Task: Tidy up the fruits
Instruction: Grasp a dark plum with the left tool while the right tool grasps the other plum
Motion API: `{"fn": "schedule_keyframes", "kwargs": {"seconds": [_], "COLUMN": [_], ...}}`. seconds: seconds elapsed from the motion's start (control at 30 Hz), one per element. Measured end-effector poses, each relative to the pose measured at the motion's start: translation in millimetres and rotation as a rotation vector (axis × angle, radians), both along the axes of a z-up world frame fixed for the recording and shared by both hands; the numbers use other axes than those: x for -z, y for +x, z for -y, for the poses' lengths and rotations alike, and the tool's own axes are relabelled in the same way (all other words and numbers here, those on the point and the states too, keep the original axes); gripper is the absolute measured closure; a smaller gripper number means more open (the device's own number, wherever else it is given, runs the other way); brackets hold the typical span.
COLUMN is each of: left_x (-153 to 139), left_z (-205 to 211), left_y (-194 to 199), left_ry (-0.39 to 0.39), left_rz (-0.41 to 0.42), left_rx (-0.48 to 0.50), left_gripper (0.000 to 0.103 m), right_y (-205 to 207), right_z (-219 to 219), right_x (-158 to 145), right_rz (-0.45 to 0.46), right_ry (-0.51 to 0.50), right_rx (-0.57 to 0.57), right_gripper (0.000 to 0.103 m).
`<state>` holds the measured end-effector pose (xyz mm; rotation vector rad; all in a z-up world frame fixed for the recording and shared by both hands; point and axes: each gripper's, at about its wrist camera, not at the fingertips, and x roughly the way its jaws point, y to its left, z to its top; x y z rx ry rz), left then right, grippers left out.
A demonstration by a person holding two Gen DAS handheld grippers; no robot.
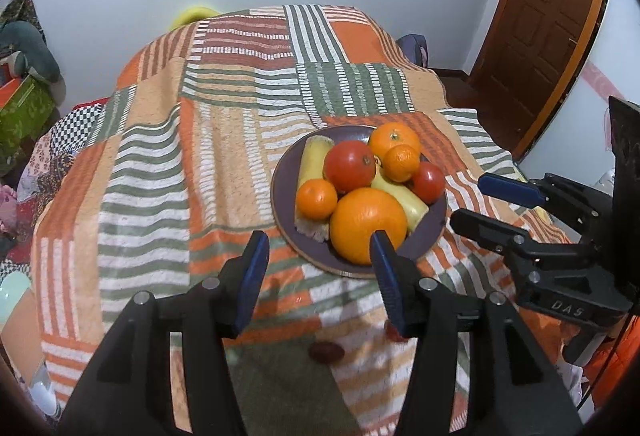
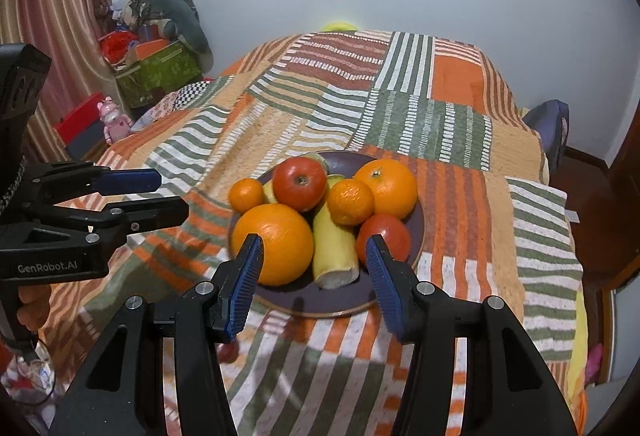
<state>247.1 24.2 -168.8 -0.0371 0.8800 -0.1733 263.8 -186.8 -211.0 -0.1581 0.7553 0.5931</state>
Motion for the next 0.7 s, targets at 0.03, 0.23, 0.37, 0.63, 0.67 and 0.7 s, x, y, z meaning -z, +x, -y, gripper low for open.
{"fn": "schedule_keyframes", "kwargs": {"seconds": [0.03, 0.23, 0.37, 0.63, 0.67, 0.7], "left_x": [-0.9, -0.3, 8.9, 36.1, 39.8, 42.3], "left_z": [-1.4, -9.3, -15.3, -21.5, -20.9, -20.3], "left_y": [-4.7, -29.7, -42.1, -55.4, -56.3, -56.8], "left_ry": [-0.001, -0.002, -0.003, -0.013, -0.013, -0.01], "left_rz": [-0.001, -0.012, -0.04, -0.107, -0.111, -0.113], "left_rx": [-0.001, -0.016, -0.03, -0.039, -0.034, -0.031], "left_gripper": [0.049, 0.046, 0.046, 0.046, 0.046, 0.046], "right_y": [-3.5, -23.8, -36.5, -46.4, -46.8, -46.2], "right_z": [-0.2, -2.9, -6.2, -19.4, -20.7, -22.6], "right_x": [-0.7, -0.3, 6.5, 37.5, 40.7, 44.7], "right_rz": [0.001, -0.003, -0.008, -0.079, -0.088, -0.102], "right_ry": [0.001, -0.002, -0.009, -0.037, -0.037, -0.032], "right_rx": [-0.001, -0.004, -0.011, -0.049, -0.053, -0.058], "right_gripper": [0.053, 0.053, 0.053, 0.053, 0.053, 0.053]}}
